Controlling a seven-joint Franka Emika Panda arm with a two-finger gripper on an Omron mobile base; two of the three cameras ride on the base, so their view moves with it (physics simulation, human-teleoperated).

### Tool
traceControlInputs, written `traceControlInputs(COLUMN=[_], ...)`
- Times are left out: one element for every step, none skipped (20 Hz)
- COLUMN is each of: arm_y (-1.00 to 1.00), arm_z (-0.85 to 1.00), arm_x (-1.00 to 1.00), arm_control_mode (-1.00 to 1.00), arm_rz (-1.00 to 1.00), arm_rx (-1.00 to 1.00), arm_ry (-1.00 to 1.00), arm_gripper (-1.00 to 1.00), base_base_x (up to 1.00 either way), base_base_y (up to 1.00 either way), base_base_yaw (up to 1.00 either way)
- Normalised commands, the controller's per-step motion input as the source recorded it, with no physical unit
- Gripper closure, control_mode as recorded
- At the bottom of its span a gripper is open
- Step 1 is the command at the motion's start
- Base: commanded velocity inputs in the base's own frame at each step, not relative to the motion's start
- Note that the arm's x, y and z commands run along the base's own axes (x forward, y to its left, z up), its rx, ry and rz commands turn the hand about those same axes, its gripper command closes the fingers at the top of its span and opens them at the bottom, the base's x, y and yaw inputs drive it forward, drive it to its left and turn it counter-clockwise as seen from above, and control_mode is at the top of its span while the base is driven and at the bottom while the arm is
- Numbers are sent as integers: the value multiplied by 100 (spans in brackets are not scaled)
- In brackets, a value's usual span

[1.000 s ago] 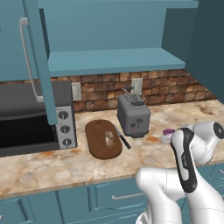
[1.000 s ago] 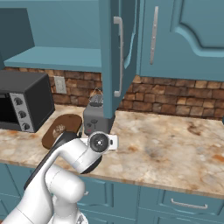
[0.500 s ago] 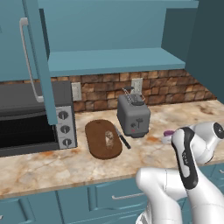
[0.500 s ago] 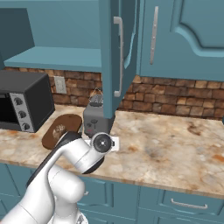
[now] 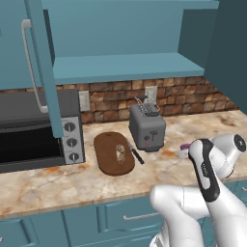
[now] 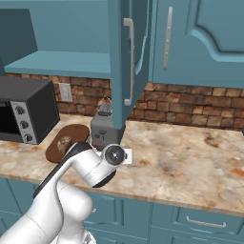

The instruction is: Pick the bread, place it on the cutting board, pick the jam, place it on the counter, and close the cabinet.

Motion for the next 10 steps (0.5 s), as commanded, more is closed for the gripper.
traceControlInputs(arm_y=[0, 0, 0, 0, 0, 0, 0, 0, 0, 0], arm_z=[-16, -28, -19, -21, -21, -21, -22, -22, -24, -21], arm_x=[27, 29, 23, 21, 22, 23, 20, 19, 19, 19], arm_control_mode=[-100, -100, -100, -100, -100, -100, -100, -100, -100, -100], arm_rz=[0, 0, 0, 0, 0, 0, 0, 0, 0, 0], arm_rx=[0, 0, 0, 0, 0, 0, 0, 0, 0, 0], arm_ry=[0, 0, 0, 0, 0, 0, 0, 0, 0, 0], arm_gripper=[100, 100, 100, 100, 100, 100, 100, 100, 100, 100], base_base_x=[0, 0, 0, 0, 0, 0, 0, 0, 0, 0], base_base_y=[0, 0, 0, 0, 0, 0, 0, 0, 0, 0], base_base_yaw=[0, 0, 0, 0, 0, 0, 0, 0, 0, 0])
